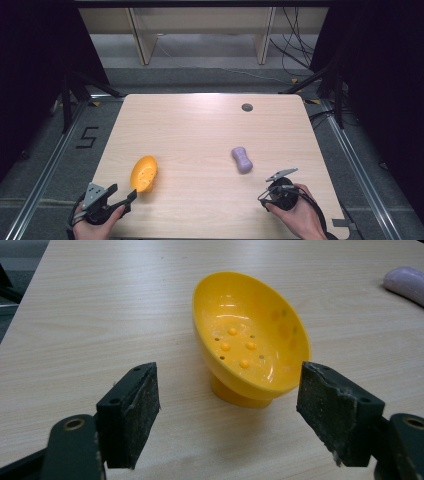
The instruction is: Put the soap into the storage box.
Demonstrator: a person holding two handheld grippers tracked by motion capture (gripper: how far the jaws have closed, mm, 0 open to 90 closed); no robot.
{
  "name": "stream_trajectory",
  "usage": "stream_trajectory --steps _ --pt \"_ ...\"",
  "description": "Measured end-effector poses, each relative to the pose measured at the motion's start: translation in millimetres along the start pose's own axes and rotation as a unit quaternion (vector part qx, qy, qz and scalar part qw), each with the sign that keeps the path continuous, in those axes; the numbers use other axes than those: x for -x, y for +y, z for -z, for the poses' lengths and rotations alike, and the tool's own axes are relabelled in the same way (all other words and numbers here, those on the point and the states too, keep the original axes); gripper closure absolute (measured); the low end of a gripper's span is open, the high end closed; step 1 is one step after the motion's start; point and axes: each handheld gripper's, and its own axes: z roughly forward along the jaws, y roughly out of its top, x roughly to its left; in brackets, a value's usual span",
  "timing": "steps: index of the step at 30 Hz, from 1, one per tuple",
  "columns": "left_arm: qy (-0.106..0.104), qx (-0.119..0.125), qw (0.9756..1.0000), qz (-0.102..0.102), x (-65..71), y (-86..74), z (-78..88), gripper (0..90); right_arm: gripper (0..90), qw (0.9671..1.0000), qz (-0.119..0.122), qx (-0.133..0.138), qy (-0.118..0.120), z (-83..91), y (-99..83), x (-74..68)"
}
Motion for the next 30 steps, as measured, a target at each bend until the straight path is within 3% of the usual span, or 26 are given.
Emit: stream_trajectory --steps 4,6,7,9,11,13,16,20,22,30 --pt "0.000 0.002 1.0000 0.000 0.5 0.3 0.7 24.6 55.5 1.0000 0.005 -0.003 0.000 -1.7 0.0 2.1" --pt "0.001 0.002 1.0000 0.003 0.6 0.2 1.1 24.6 53.9 0.9997 0.013 -0.011 -0.019 -2.8 0.8 6.0" --pt "0.001 0.002 1.0000 0.004 0.0 -0.2 1.7 24.6 51.9 0.9998 -0.001 -0.017 0.003 -3.2 4.5 4.6" --pt "0.002 0.001 1.0000 0.003 -0.2 -0.3 2.5 24.6 51.1 0.9998 -0.001 -0.020 0.005 -4.3 6.9 6.1" --pt "0.002 0.004 1.0000 0.003 -0.6 0.3 2.9 24.7 48.4 0.9994 -0.018 -0.030 -0.001 -2.5 17.2 8.8" --pt "0.004 0.004 1.0000 0.004 -0.4 0.4 3.0 24.7 47.6 0.9996 -0.017 -0.024 -0.001 -1.5 20.7 11.3" --pt "0.004 0.005 0.9999 0.015 0.3 -0.3 1.9 24.7 45.7 0.9982 -0.047 -0.038 -0.002 4.7 38.3 17.6" --pt "-0.003 0.011 0.9998 0.015 -0.6 2.0 0.6 24.7 45.5 0.9980 -0.051 -0.037 -0.007 6.9 55.1 20.8" --pt "-0.006 0.011 0.9998 0.016 -1.1 2.7 0.9 24.6 45.4 0.9972 -0.064 -0.039 -0.005 8.0 66.3 19.8" --pt "-0.003 0.015 0.9997 0.019 -3.9 3.2 5.8 24.7 45.3 0.9965 -0.057 -0.059 -0.015 -0.7 104.7 13.3"
